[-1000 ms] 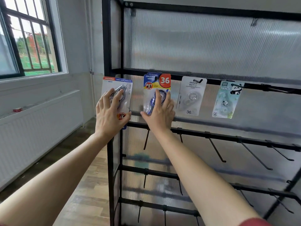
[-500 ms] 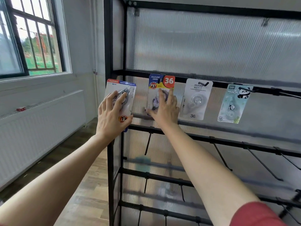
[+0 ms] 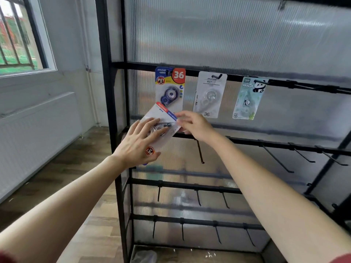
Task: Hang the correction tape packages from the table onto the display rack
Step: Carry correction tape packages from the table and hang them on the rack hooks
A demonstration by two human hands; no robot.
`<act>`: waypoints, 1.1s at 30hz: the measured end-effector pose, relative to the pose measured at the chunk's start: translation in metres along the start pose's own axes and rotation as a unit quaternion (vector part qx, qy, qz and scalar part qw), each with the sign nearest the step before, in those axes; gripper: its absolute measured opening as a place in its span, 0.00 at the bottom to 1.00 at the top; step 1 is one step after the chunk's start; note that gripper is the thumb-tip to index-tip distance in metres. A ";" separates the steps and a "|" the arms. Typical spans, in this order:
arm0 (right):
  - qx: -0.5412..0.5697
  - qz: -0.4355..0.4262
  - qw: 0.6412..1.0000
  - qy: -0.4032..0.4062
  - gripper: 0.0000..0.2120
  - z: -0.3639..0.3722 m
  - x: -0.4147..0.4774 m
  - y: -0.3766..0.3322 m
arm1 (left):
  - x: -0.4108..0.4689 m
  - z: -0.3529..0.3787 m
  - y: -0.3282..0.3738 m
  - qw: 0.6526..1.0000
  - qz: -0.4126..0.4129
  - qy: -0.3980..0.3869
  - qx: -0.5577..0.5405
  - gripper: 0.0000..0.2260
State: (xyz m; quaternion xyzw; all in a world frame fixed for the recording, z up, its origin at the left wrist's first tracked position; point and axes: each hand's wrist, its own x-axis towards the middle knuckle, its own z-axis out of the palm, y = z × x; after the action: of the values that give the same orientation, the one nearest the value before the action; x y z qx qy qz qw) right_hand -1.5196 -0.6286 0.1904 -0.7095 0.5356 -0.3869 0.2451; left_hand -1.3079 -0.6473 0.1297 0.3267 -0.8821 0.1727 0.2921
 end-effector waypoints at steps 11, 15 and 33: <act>0.076 0.041 0.996 0.011 0.09 -0.027 -0.006 0.006 | 0.027 0.006 0.015 0.997 0.042 0.058 -0.001 0.41; 0.214 0.068 0.966 0.126 0.10 -0.025 -0.015 0.021 | 0.030 0.004 0.026 0.964 -0.170 0.154 -0.131 0.42; 0.322 0.071 0.924 0.195 0.29 -0.004 -0.038 0.032 | 0.060 -0.022 0.019 0.782 -0.280 0.121 -0.544 0.23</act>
State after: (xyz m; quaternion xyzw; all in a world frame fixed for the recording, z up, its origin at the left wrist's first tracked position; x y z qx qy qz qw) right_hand -1.5456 -0.6021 0.1573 -0.4629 0.4681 -0.6512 0.3776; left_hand -1.3487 -0.6513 0.1822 0.3225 -0.6568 -0.3866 0.5613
